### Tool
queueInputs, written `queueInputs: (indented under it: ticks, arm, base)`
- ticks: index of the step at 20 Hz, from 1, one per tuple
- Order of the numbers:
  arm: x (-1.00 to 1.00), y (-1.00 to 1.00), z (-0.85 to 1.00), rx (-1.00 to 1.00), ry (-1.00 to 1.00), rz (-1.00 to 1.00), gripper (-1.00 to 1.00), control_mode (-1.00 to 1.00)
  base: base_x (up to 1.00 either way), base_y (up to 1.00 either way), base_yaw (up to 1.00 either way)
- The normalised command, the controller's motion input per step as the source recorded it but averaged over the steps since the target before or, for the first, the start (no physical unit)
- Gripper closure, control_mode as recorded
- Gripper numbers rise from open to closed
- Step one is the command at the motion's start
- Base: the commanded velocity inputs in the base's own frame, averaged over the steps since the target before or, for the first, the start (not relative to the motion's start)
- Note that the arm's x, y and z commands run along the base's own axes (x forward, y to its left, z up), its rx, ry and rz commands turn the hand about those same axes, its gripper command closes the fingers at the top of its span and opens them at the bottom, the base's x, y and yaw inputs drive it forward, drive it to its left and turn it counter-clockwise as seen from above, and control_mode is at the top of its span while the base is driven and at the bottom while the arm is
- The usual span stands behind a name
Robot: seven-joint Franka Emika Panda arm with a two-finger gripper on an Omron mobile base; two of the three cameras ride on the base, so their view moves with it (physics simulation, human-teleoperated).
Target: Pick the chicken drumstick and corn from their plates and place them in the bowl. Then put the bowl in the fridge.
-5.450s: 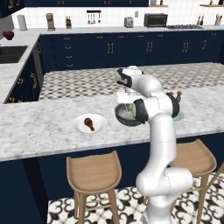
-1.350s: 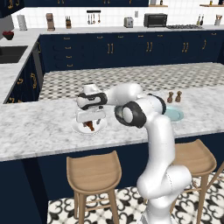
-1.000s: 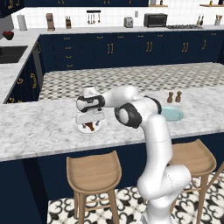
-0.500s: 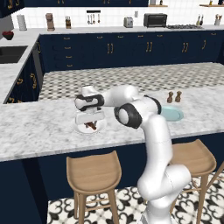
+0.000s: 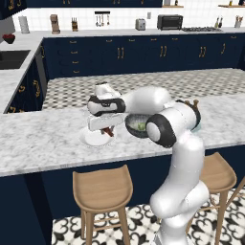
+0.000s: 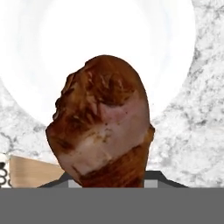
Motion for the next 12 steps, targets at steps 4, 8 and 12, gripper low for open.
queueInputs:
  ticks: [4, 8, 12]
  arm:
    - [-0.17, -0.98, 0.85, 0.01, -0.01, 0.0, 1.0, -1.0]
    - [-0.12, -1.0, 0.68, 0.01, -0.04, 0.0, 1.0, -1.0]
    - [-0.04, -0.95, 0.12, 0.01, 0.0, 0.1, 1.0, -1.0]
  base:
    - [0.0, 0.0, 0.0]
    - [0.0, 0.0, 0.0]
    - [0.0, 0.0, 0.0]
